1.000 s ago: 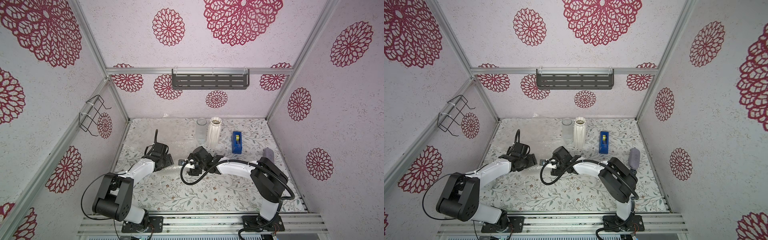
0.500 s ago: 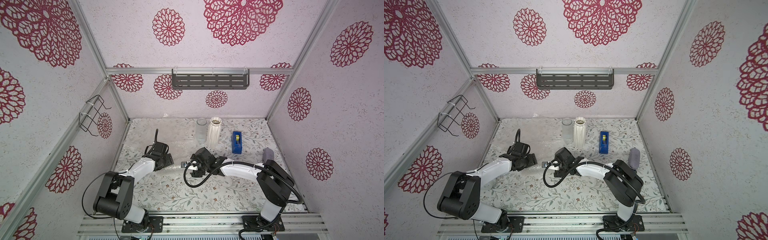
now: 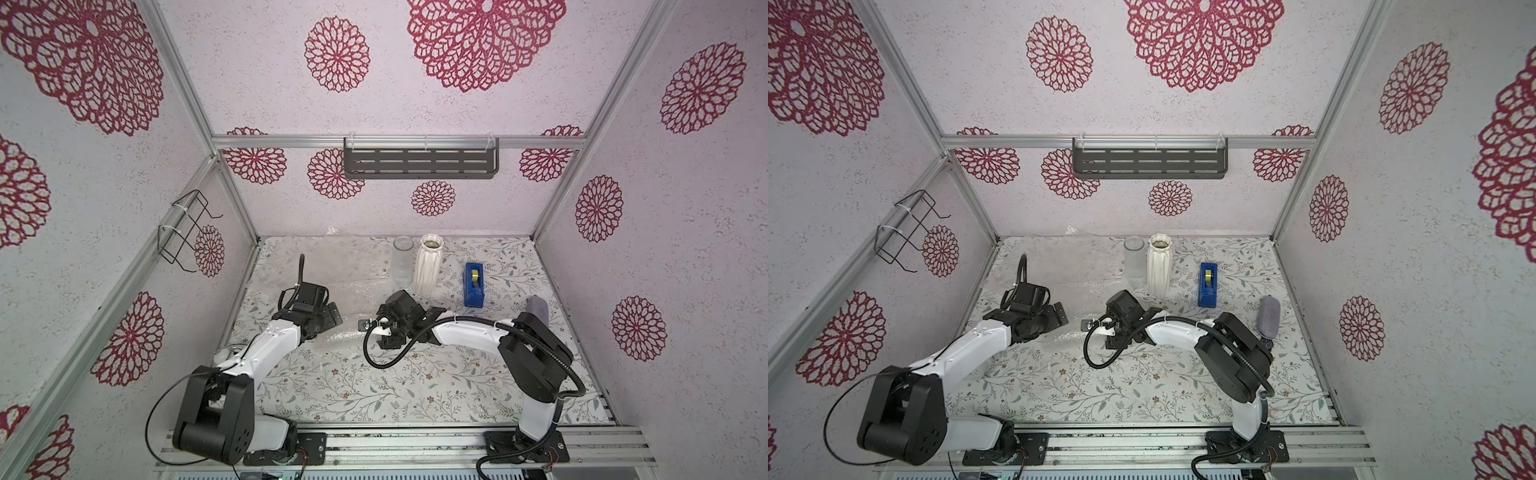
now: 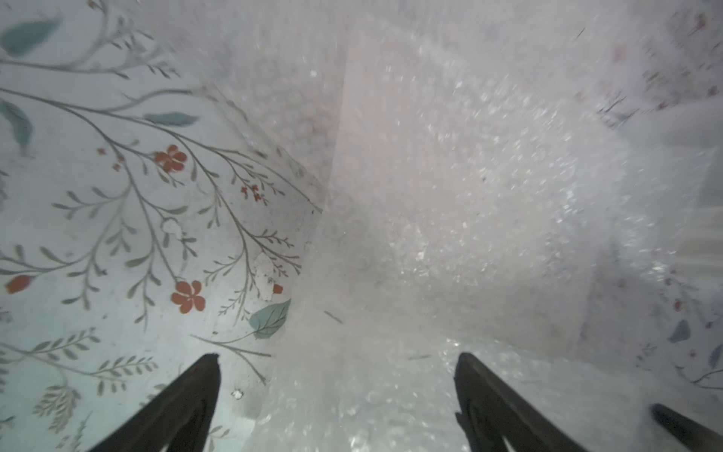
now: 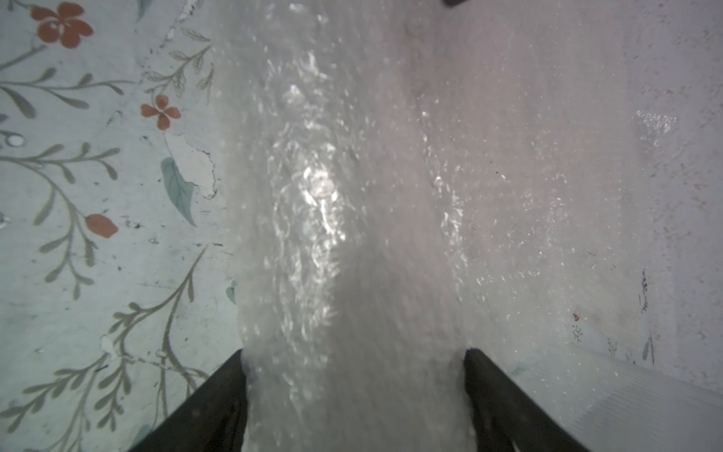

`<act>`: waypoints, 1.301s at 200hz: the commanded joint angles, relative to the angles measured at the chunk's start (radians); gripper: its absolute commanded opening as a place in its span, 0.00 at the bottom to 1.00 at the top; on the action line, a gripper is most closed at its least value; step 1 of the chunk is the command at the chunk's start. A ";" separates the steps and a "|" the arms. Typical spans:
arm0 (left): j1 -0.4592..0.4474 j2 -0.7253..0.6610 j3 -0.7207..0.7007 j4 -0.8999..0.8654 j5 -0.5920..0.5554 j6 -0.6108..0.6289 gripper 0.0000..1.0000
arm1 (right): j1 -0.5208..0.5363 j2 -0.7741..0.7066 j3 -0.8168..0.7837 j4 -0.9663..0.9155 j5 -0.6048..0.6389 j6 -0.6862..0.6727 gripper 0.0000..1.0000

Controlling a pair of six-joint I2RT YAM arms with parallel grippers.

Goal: Wrap vases in bubble wrap
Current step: Wrap the vase in bubble wrap.

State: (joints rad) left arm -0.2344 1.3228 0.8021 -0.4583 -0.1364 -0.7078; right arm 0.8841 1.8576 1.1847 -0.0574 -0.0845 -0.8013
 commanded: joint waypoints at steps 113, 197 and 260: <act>-0.039 -0.079 -0.048 -0.042 -0.033 -0.034 0.98 | 0.025 0.062 0.049 -0.232 -0.097 0.269 0.82; -0.036 0.062 -0.005 -0.071 -0.064 -0.021 0.99 | 0.101 0.061 0.099 -0.279 -0.065 0.238 0.84; -0.036 0.137 -0.013 -0.040 -0.007 0.005 0.96 | 0.092 0.054 0.072 -0.261 0.011 0.292 0.85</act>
State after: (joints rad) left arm -0.2699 1.4181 0.7895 -0.5007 -0.1661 -0.7277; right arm 0.9642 1.8908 1.2915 -0.1955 -0.0708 -0.5549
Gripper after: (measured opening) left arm 0.965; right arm 0.853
